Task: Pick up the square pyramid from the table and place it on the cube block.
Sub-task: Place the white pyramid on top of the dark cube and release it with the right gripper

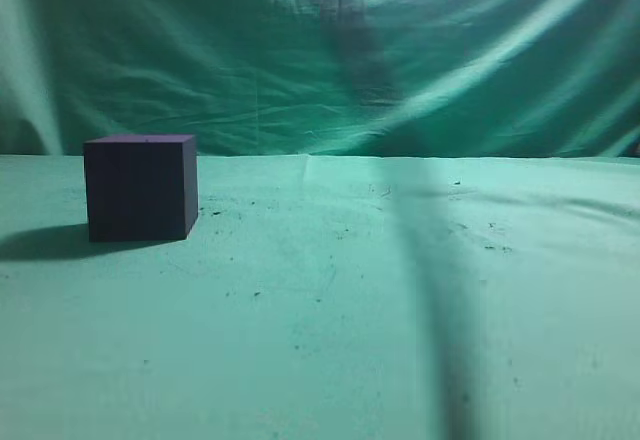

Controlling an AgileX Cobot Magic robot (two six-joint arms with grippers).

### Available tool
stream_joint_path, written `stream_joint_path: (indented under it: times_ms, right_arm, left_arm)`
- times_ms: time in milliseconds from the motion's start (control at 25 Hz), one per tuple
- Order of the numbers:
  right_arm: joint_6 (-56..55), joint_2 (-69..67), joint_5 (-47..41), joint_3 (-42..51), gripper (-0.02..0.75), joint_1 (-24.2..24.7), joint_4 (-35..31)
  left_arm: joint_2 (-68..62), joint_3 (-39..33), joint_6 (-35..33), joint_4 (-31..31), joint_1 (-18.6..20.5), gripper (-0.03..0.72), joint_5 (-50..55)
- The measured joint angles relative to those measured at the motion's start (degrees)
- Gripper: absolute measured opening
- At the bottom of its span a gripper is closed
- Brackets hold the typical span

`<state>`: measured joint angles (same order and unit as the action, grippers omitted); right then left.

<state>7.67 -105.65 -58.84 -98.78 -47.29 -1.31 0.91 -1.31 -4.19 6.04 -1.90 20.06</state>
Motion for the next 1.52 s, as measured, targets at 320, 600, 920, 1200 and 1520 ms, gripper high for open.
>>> stream_joint_path:
  times_ms: [320, 600, 920, 1200, 1520]
  right_arm:
    - [0.00, -14.71, -4.81, -11.82, 0.380, -5.17, 0.27]
    - [-0.12, -20.36, -4.93, -14.21, 0.380, -5.17, 3.04]
    - [-0.12, -20.49, -3.73, -14.75, 0.380, -5.17, 4.10]
    - [-1.85, -21.22, -8.61, -21.32, 0.645, -5.17, 4.25]
    - [-5.60, -16.74, -12.88, -38.96, 0.217, -5.17, 1.71]
  left_arm:
    - [0.00, 0.00, 0.00, 0.00, 0.00, 0.000, 0.00]
    - [0.00, 0.00, 0.00, 0.00, 0.00, 0.000, 0.00]
    - [0.00, 0.00, 0.00, 0.00, 0.00, 0.000, 0.00]
    - [0.00, 0.00, 0.00, 0.00, 0.00, 0.000, 0.00]
    - [0.00, 0.00, 0.00, 0.00, 0.00, 0.000, 0.00]
